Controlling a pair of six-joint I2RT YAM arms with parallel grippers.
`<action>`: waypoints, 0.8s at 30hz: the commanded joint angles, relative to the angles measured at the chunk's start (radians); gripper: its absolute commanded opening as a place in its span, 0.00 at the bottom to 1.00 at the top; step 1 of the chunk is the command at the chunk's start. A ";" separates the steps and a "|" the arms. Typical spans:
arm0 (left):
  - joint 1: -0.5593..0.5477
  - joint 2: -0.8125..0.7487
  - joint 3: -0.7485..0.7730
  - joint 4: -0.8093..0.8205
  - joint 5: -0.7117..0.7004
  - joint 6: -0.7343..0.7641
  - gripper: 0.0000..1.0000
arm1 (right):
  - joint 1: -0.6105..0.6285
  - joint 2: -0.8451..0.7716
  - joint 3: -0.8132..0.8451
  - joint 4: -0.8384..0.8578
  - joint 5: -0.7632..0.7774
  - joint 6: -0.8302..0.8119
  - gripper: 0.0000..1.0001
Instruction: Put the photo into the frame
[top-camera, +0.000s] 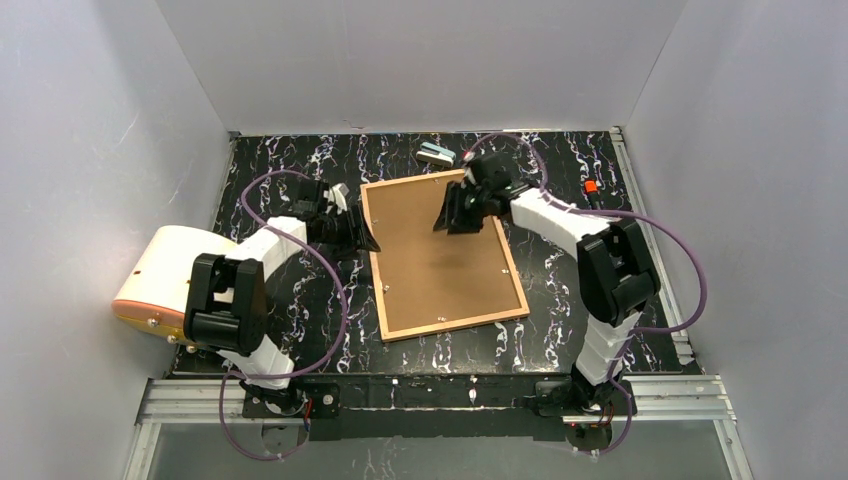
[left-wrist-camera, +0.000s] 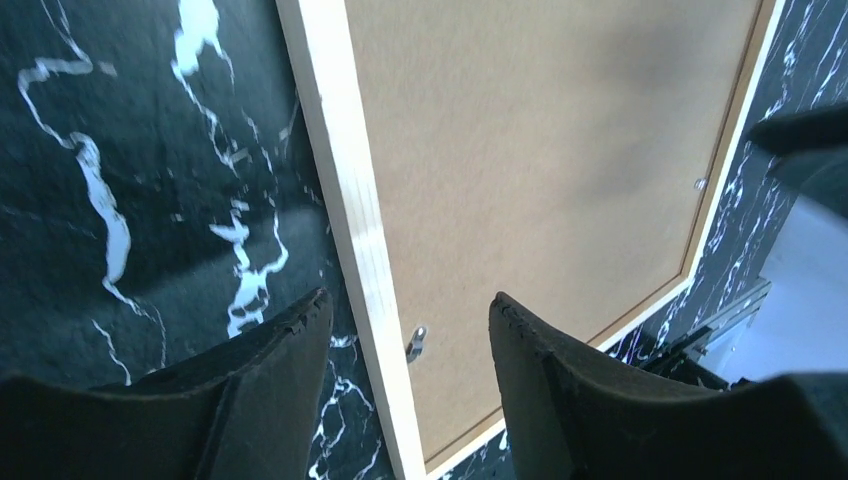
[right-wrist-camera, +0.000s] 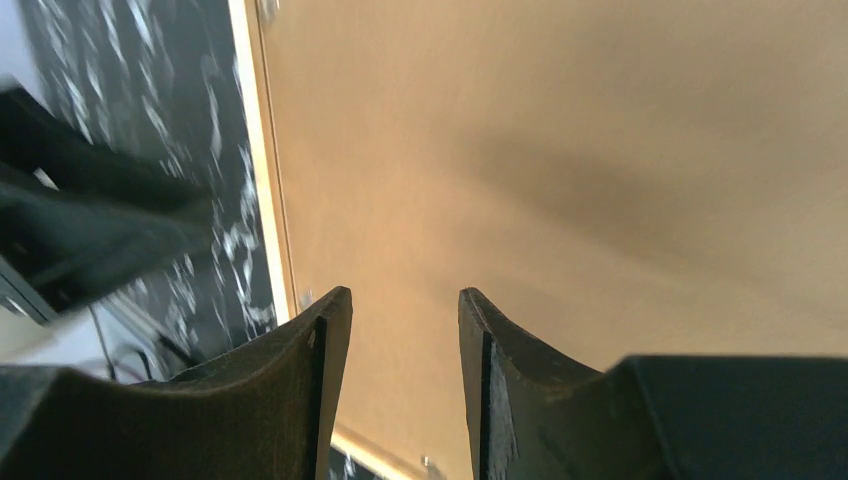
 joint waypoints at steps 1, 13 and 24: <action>-0.017 -0.081 -0.079 -0.011 0.048 0.020 0.57 | 0.142 -0.034 -0.010 -0.200 -0.016 -0.082 0.51; -0.029 -0.111 -0.237 0.017 0.184 -0.012 0.44 | 0.265 -0.043 -0.120 -0.362 -0.016 -0.116 0.53; -0.038 -0.077 -0.289 0.054 0.204 -0.034 0.31 | 0.271 -0.024 -0.177 -0.367 -0.133 -0.165 0.50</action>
